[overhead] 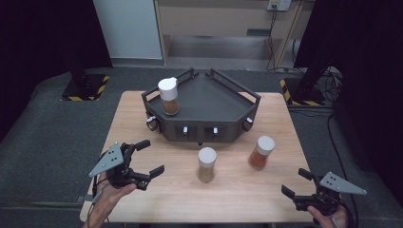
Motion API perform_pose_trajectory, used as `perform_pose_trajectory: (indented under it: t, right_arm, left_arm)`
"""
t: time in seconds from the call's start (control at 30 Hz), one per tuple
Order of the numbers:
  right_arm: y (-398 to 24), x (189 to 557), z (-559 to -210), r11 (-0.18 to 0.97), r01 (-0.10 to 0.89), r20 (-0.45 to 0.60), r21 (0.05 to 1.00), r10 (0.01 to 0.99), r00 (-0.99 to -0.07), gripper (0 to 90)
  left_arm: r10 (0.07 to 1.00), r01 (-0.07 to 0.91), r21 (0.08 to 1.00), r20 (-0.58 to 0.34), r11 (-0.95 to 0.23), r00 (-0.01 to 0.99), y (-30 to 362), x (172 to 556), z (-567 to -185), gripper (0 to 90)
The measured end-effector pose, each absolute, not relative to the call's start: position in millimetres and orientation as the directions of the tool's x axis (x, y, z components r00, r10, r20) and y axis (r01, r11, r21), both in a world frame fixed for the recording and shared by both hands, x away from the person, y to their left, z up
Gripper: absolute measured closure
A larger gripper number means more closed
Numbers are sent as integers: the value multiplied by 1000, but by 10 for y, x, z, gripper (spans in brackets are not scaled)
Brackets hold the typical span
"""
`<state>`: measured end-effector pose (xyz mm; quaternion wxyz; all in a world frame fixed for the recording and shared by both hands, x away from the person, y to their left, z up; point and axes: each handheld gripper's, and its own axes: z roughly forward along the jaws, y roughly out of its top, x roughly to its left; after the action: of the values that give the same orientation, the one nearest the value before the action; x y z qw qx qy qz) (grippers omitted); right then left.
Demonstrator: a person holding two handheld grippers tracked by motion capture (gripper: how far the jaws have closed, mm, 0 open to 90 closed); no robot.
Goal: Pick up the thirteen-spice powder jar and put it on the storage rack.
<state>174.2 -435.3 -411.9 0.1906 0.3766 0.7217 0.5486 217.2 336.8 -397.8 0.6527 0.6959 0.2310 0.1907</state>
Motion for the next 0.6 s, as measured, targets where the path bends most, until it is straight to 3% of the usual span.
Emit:
perform_pose_trajectory:
  t: [0.6]
  right_arm:
    - [-4346, 1744, -4114, 120, 337, 136, 934, 753, -644, 37]
  left_arm:
    - [591, 107, 994, -76, -18, 803, 3486, 2071, -4295, 26]
